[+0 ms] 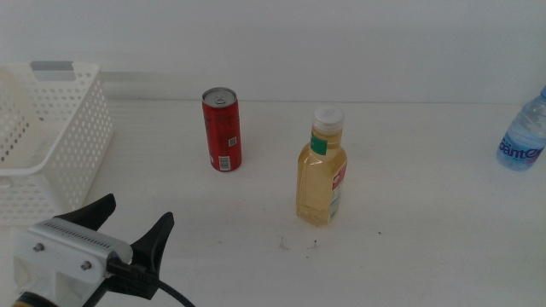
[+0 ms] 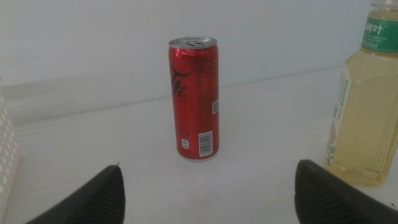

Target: Use arms to grab the bottles and put them into the dustbin to the left of the table.

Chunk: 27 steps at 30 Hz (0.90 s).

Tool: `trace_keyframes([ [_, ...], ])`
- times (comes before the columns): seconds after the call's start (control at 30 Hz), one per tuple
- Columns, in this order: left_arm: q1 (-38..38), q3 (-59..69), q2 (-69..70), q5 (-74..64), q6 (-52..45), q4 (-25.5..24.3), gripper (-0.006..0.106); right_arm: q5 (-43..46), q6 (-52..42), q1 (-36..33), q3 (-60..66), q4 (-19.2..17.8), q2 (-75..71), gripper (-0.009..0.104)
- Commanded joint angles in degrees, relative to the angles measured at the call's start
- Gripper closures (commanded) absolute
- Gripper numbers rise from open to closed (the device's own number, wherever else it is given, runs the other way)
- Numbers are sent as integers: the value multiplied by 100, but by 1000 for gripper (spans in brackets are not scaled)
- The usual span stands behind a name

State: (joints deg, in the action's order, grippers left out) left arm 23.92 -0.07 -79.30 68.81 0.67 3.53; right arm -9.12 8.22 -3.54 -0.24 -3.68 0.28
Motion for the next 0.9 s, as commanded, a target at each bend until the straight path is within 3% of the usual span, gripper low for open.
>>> trace_keyframes([
  [0.0, 29, 7, -12, 115, 25, -7, 7, 10, -27, 17, 24, -24, -28, 6],
  [0.2, 29, -37, -162, 115, 219, -113, 7, 10, -27, 17, 24, -24, -28, 6],
  [0.47, -79, -1319, -1407, -182, 263, -353, 7, 10, -27, 17, 24, -24, -28, 6],
  [0.6, -352, -2034, -2076, -182, 455, -789, 7, 10, -27, 17, 24, -24, -28, 6],
  [0.87, -990, -3346, -3053, -619, 951, -2137, 7, 10, -27, 17, 24, -24, -28, 6],
])
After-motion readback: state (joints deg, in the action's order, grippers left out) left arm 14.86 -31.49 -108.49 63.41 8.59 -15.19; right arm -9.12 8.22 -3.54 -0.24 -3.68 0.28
